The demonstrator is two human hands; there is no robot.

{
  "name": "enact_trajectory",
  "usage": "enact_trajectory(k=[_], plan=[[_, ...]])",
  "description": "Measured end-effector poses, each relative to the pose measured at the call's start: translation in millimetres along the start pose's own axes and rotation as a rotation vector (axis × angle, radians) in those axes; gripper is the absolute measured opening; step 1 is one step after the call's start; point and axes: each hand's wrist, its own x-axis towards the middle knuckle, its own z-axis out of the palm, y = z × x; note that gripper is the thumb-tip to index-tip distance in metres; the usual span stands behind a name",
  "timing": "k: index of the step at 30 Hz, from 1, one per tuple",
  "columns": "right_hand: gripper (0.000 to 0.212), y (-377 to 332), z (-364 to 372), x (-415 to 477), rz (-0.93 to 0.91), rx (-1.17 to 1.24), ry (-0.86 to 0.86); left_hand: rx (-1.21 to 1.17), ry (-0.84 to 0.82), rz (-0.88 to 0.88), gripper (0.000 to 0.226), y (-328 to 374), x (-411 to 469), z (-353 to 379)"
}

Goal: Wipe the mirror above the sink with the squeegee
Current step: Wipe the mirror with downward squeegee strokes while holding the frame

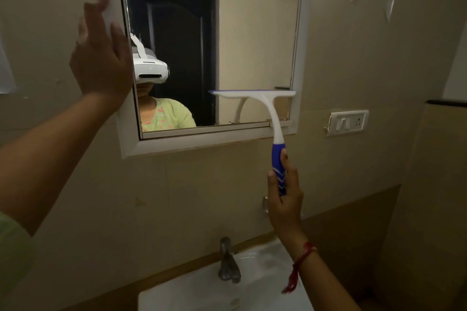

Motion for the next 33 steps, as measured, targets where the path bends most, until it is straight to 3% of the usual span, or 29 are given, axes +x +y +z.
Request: enact_trajectory(k=[7,33], plan=[[0.049,11,0,-33,0.041,-0.007,-0.007,0.001,-0.006,0.008,0.042,-3,0,1],[0.049,-23,-11,-23,0.089,0.047,-0.007,0.005,0.019,-0.002,0.043,-3,-1,3]])
